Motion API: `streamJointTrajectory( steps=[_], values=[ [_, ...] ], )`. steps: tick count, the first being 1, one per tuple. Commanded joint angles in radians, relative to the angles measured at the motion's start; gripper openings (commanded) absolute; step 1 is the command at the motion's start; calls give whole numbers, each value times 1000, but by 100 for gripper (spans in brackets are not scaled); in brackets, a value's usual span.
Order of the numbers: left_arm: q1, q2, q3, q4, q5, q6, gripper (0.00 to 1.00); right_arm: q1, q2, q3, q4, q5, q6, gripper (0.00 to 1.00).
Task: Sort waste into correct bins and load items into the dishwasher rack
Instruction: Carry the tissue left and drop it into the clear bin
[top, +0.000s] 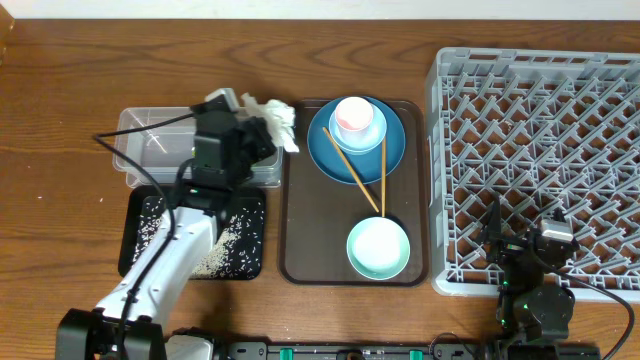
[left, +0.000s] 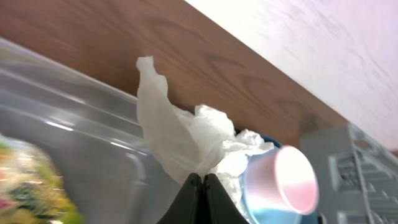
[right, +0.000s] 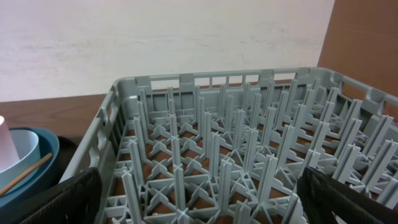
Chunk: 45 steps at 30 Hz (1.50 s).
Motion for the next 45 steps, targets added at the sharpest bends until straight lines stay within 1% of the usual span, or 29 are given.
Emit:
streamJointTrajectory(
  steps=[1, 10, 22, 31, 40, 42, 45],
  values=[
    [53, -10, -2, -19, -12, -16, 6, 0, 1, -2, -3, 3, 16, 99],
    [135, -10, -2, -111, -12, -16, 6, 0, 1, -2, -3, 3, 17, 99],
    [144, -13, -2, -124, -12, -16, 6, 0, 1, -2, -3, 3, 16, 99],
    [198, -79, -2, -196, -12, -16, 6, 0, 1, -2, -3, 3, 16, 99],
    [202, -80, -2, -218, -13, -16, 7, 0, 1, -2, -3, 3, 16, 99],
    [202, -80, -2, -218, -12, -16, 13, 0, 1, -2, -3, 3, 17, 99],
    [202, -80, -2, -218, -12, -16, 41, 0, 1, -2, -3, 3, 17, 99]
  ],
)
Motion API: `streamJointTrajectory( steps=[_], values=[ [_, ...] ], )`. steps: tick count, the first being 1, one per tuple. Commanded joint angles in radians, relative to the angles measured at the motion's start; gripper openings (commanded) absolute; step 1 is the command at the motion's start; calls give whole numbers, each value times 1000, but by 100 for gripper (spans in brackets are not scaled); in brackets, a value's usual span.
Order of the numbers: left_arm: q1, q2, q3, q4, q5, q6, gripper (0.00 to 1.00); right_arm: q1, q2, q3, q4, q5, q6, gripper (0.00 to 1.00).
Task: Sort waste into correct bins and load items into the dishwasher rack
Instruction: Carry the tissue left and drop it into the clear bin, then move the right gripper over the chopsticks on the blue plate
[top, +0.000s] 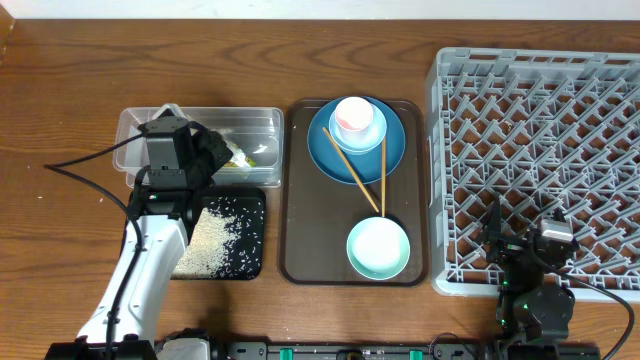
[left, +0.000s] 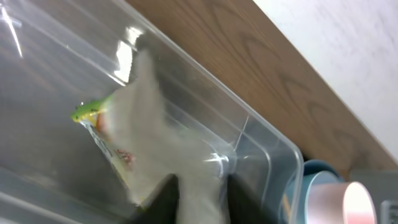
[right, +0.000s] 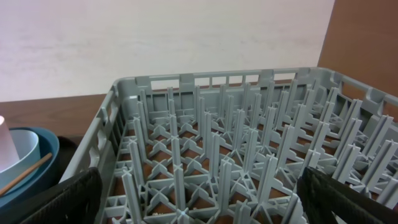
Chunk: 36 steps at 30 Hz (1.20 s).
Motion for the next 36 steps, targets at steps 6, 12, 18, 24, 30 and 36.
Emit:
streamJointTrajectory(
  steps=[6, 12, 18, 24, 30, 36],
  values=[
    [3, -9, -2, 2, 27, 3, 59, 0, 1, -2, -4, 3, 17, 99],
    [3, -48, -2, 10, 259, 72, 61, 0, 1, -2, -4, 3, 17, 99],
    [3, -81, -2, 10, 269, 97, 79, 0, 2, -2, -3, 3, 16, 99],
    [-10, -78, -2, 21, 274, 94, 79, 0, 2, -2, -3, 3, 17, 99],
    [-59, -82, -2, 33, 320, 101, 79, 0, 2, -2, -3, 3, 17, 99],
    [-61, -91, -1, 36, 310, 102, 79, 0, 2, -2, -24, -182, 101, 99]
  ],
)
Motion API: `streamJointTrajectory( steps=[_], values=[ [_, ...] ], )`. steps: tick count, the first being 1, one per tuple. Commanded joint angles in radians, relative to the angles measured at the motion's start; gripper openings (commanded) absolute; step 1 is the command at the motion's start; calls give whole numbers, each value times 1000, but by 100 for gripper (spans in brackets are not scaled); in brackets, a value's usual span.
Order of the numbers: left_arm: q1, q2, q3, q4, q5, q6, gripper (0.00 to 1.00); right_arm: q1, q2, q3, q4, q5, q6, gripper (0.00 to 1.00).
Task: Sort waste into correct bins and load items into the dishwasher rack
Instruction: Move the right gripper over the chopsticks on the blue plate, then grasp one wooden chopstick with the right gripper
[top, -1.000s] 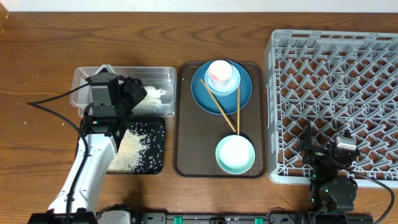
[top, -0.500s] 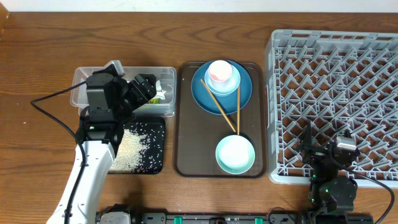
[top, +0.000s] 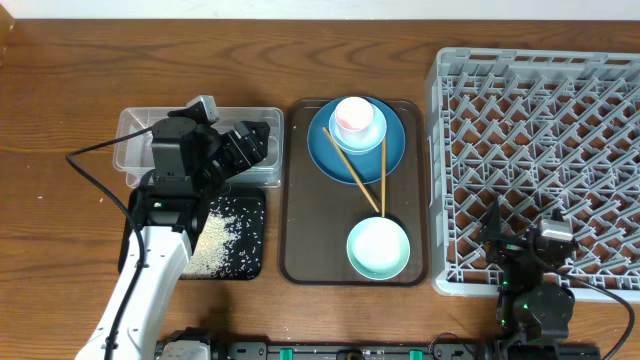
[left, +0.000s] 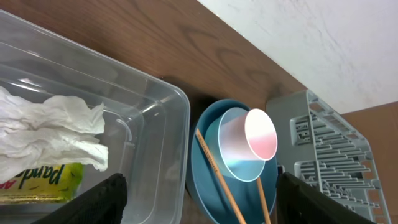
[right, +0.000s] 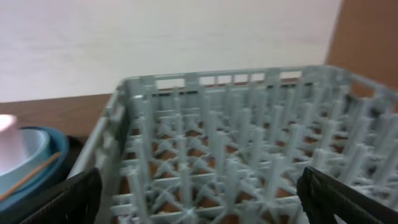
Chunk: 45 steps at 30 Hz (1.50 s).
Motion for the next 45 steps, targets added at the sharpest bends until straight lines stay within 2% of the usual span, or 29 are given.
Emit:
streamJointTrajectory(
  steps=[1, 5, 11, 15, 21, 26, 30, 32, 38, 42, 45],
  values=[
    [0, -20, -1, 7, 9, 18, 79, 0, 1, -2, -17, -170, 100, 99],
    [0, -44, -1, 6, 9, 33, 79, 0, 1, 2, 16, -236, 297, 99],
    [0, -60, -1, -9, -26, 66, 79, 0, 5, 105, -137, -369, 299, 99],
    [0, -62, -1, -14, -48, 66, 79, 0, 68, 251, -268, -387, 296, 99],
    [0, -62, -1, -16, -95, 66, 81, 0, 321, 506, -381, -481, 272, 99],
    [0, -61, -1, -20, -105, 66, 82, 30, 650, 766, -562, -576, 212, 99],
    [0, -61, -1, -21, -121, 66, 83, 113, 897, 958, -691, -577, 211, 99],
    [0, -61, -1, -21, -139, 66, 87, 158, 990, 1017, -690, -576, 212, 99],
    [0, -61, -1, -24, -149, 66, 87, 272, 1162, 1045, -532, -663, 298, 99],
    [0, -61, -1, -34, -149, 66, 88, 344, 1230, 1044, -513, -570, 298, 60],
    [0, -62, -1, -34, -149, 66, 88, 400, 1267, 1044, -514, -471, 298, 23]
  ],
)
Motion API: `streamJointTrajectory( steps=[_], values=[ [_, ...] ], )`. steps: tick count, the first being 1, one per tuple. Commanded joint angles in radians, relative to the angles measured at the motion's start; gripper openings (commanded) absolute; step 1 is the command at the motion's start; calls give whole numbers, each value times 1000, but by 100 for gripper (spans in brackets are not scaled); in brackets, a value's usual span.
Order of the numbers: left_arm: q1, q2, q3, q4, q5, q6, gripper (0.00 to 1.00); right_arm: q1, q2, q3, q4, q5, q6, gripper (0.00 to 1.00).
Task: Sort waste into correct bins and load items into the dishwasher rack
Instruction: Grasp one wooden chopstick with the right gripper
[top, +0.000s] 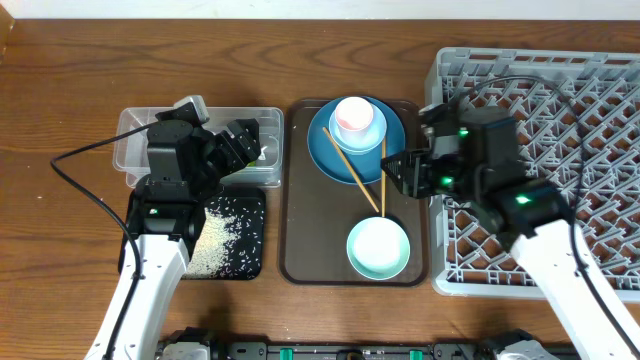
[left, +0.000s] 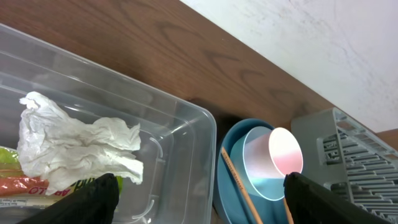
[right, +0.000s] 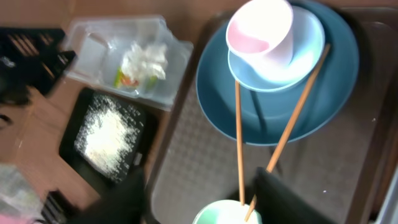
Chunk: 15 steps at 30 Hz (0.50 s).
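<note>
A white tissue (left: 74, 146) lies in the clear bin (top: 135, 150) on a green and red wrapper (left: 18, 186). My left gripper (top: 240, 145) hangs open and empty over the bin's right end. On the brown tray (top: 300, 200) a blue plate (top: 320, 150) carries a light blue bowl with a pink cup (top: 355, 118) in it. Two chopsticks (top: 350, 170) run from the plate to a mint bowl (top: 378, 248). My right gripper (top: 402, 172) is open above the chopsticks' lower ends, and the right wrist view shows the mint bowl (right: 227, 214) just below it.
The grey dishwasher rack (top: 560, 90) fills the right side, with my right arm reaching across its left edge. A black tray (top: 140, 225) with spilled rice (top: 205, 240) sits in front of the clear bin, under my left arm.
My right arm has come from the rack's front edge to the tray's right side, open over the chopsticks and mint bowl. My left gripper has shifted slightly and stays open over the bin.
My left gripper was shut on the white tissue near the bin's right end. Then it was over the bin with the tissue at its jaws. Then it was open, the tissue lying in the bin. My right arm stayed parked until now.
</note>
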Motion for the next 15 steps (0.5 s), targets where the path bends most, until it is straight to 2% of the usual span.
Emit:
streamJointTrajectory(
  steps=[1, 4, 10, 15],
  values=[
    [0, -11, -1, 0, -10, 13, 88, 69, 35, 18, 1, 123, 11, 19],
    [0, -11, -1, 5, -10, 13, 88, 122, 64, 18, 1, 218, 11, 12],
    [0, -11, -1, 8, -10, 14, 88, 230, 131, 18, 27, 430, 11, 16],
    [0, -10, -1, 8, -10, 13, 88, 289, 208, 18, 92, 475, -32, 19]
  ],
)
